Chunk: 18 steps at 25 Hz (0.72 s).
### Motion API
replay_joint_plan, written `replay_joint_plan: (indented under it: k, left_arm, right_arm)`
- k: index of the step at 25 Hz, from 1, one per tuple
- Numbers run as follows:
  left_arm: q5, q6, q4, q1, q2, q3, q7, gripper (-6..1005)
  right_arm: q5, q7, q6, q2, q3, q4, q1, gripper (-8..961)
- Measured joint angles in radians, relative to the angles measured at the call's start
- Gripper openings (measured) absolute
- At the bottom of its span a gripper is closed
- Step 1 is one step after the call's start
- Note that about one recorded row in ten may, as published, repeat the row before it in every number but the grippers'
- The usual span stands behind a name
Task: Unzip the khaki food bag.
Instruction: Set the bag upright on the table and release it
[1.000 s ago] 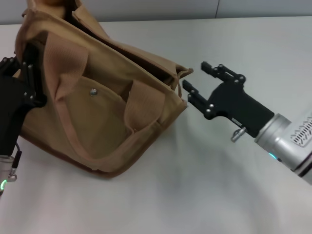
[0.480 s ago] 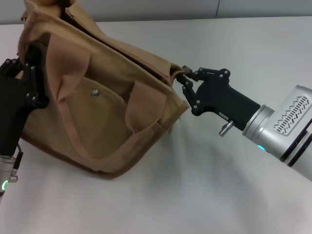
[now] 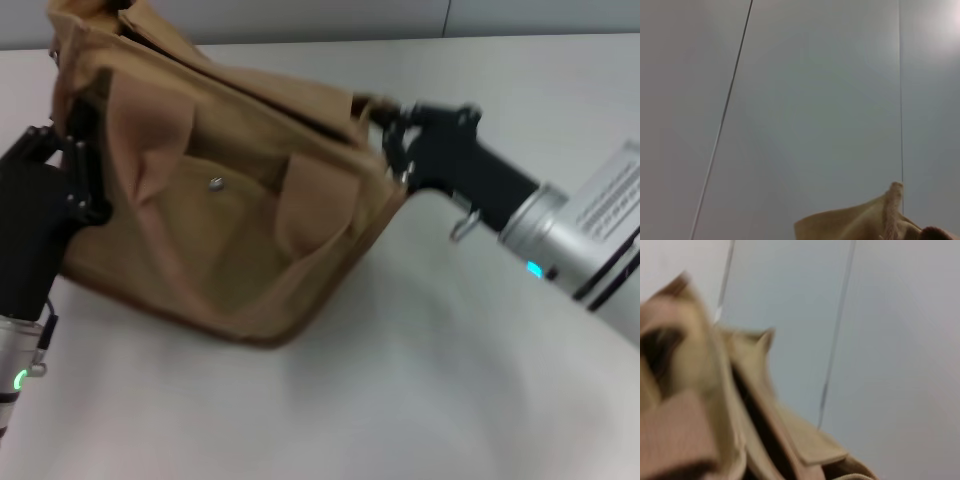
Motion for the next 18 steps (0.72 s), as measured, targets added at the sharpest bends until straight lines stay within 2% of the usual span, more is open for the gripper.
replay_joint_plan:
  k: [5, 6, 8, 9, 13, 18]
  left_arm:
    - [0.003, -0.077, -0.012, -0.026, 0.000, 0.017, -0.102, 123]
    - [0.003, -0.098, -0.013, -0.036, 0.000, 0.031, -0.113, 124]
    - [0.003, -0.117, -0.014, -0.046, 0.000, 0.045, -0.119, 125]
    - [0.003, -0.163, -0.015, -0.070, 0.000, 0.079, -0.121, 126]
    - [0.012, -0.208, -0.013, -0.091, 0.000, 0.113, -0.124, 128]
    - [0.043, -0.185, 0.004, -0.087, 0.002, 0.117, -0.135, 132]
  right_arm:
    - [0.001, 0.234, -0.022, -0.004, 0.026, -0.103, 0.068, 29]
    - [0.001, 0.340, -0.026, -0.004, 0.026, -0.149, 0.085, 29]
    - [0.001, 0.389, -0.029, -0.004, 0.027, -0.170, 0.092, 30]
    - [0.001, 0.447, -0.032, -0.005, 0.026, -0.192, 0.097, 30]
    - [0.006, 0.610, -0.035, -0.006, 0.024, -0.261, 0.102, 30]
    - [0.027, 0.656, -0.046, -0.006, 0.039, -0.269, 0.066, 31]
